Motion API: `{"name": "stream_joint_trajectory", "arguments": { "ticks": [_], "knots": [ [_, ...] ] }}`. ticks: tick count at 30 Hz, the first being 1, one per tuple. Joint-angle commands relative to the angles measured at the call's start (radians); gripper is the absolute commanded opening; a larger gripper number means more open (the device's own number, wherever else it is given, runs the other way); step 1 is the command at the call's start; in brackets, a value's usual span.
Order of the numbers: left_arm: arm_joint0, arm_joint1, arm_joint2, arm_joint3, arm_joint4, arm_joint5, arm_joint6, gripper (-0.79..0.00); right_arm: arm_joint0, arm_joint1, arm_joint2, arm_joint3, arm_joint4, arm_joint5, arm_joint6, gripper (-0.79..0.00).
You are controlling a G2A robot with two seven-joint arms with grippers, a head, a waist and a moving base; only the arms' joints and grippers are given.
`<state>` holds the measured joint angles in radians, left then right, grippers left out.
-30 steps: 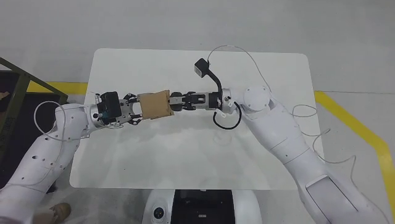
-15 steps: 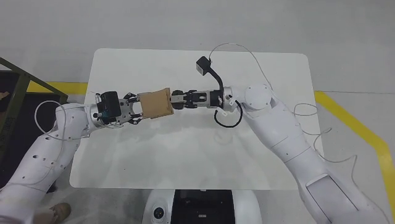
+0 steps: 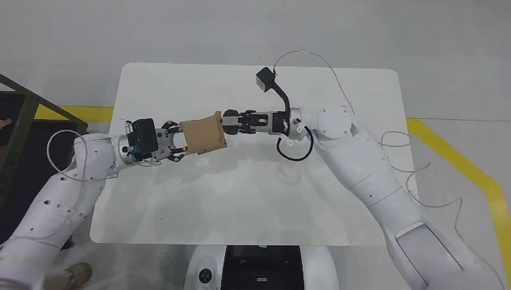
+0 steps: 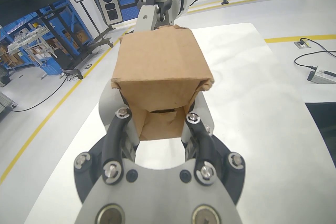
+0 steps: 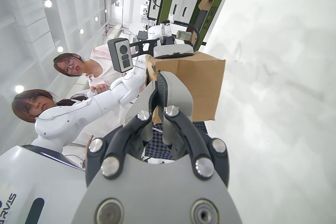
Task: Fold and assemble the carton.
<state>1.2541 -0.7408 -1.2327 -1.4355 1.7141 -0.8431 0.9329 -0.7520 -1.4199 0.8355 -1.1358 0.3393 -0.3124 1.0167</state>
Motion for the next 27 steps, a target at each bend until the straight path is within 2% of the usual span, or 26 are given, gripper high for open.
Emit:
{"name": "stream_joint_trajectory", "arguments": {
  "ticks": [1,16,27],
  "knots": [
    [-0.002,0.000,-0.002,0.003,-0.001,0.001,-0.001,-0.548,-0.001,-0.001,-0.003,0.000,0.001,0.000,0.008,-0.785],
    [0.000,0.000,-0.004,-0.002,-0.013,0.002,-0.012,-0.545,-0.038,0.006,0.005,-0.050,-0.001,0.017,0.046,-0.785],
    [0.011,0.002,-0.008,-0.013,-0.011,-0.002,-0.015,-0.539,-0.058,0.025,0.063,-0.087,-0.049,0.021,0.010,-0.785]
  ]
}}
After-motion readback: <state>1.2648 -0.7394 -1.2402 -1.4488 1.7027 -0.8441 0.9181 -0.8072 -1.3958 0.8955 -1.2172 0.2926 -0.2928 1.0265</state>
